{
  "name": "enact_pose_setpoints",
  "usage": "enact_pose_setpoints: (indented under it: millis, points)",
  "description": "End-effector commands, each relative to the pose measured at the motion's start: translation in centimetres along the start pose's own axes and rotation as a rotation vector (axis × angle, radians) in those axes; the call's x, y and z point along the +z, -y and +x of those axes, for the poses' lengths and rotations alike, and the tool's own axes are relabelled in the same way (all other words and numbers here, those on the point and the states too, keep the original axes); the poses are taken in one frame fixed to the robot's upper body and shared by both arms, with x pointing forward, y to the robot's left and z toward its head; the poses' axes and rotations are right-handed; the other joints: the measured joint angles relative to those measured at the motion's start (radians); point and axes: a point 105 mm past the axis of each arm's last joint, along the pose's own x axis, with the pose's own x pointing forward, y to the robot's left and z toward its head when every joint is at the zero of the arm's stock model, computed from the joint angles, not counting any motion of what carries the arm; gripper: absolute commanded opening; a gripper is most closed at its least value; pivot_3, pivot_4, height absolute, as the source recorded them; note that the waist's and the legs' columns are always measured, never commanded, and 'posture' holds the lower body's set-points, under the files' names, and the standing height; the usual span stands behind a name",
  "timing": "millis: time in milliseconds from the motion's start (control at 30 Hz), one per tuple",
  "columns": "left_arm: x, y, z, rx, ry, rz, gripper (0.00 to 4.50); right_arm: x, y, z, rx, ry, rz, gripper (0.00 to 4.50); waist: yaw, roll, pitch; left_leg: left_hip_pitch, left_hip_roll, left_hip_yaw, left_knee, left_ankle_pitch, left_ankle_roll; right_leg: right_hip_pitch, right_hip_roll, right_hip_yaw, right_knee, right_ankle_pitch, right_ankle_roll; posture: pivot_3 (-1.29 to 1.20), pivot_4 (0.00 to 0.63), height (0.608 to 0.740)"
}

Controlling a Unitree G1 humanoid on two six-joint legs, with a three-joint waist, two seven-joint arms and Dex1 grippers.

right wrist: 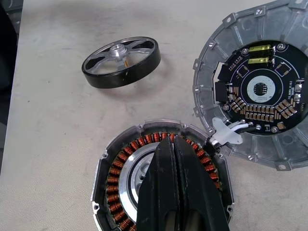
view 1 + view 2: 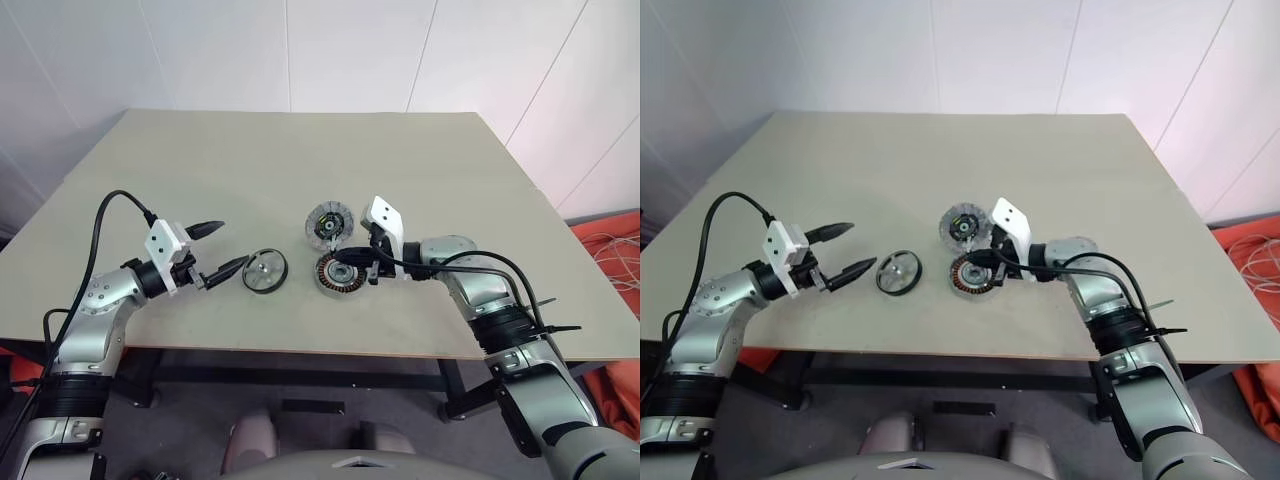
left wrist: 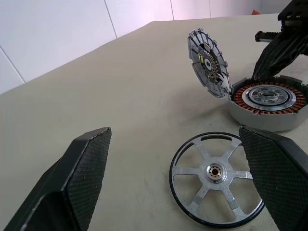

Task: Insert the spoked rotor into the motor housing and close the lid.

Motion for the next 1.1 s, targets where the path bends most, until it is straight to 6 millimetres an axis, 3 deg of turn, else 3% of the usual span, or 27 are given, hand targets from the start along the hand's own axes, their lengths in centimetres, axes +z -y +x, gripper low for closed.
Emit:
enact_pose_setpoints:
  millis: [33,200,333,400,600,1100]
  points:
    - [1.3,-0.7,-0.1,0.01,0.028,0.04,4.5,0.3,-0.1,0.2,0.006,-0.003,-0.052,0.01,0.0,0.0,0.0,0.0,0.0,0.0,0.0,0.0,0.0,0.0,0.0,0.0,0.0,0.0,0.0,0.0,0.0,0.74]
    - [1.4,-0.8,-0.1,0.009,0.029,0.045,4.5,-2.9,-0.5,0.3,0.02,-0.105,-0.05,0.01,0.0,0.0,0.0,0.0,0.0,0.0,0.0,0.0,0.0,0.0,0.0,0.0,0.0,0.0,0.0,0.0,0.0,0.74]
    - [1.4,-0.8,-0.1,0.009,0.029,0.047,4.5,-3.9,-0.1,0.4,0.0,-0.14,-0.062,0.01,-0.001,0.0,0.0,0.002,0.0,0.0,0.0,0.0,0.0,0.002,0.0,0.0,0.0,0.0,0.0,0.0,0.0,0.74]
    - [1.5,-0.9,-0.1,0.01,0.029,0.048,4.5,-3.1,0.3,0.4,-0.015,-0.107,-0.06,0.01,0.0,0.0,0.0,0.003,0.0,0.0,0.0,0.0,0.0,0.003,0.0,0.0,0.0,0.0,0.0,0.0,0.0,0.74]
    - [1.5,-0.8,-0.1,0.013,0.03,0.047,4.5,2.0,1.4,-0.6,-0.055,0.098,-0.017,0.01,0.0,0.0,0.0,0.001,0.0,0.0,0.0,0.0,0.0,0.001,0.0,0.0,0.001,0.0,0.0,0.0,0.0,0.74]
    - [2.4,-3.1,-0.7,0.132,0.071,-0.012,4.5,2.2,0.1,-2.4,-0.031,0.048,-0.09,0.01,0.001,0.0,0.0,-0.001,0.0,0.0,0.0,0.0,0.0,0.0,0.0,0.0,0.0,0.0,0.0,0.0,0.0,0.74]
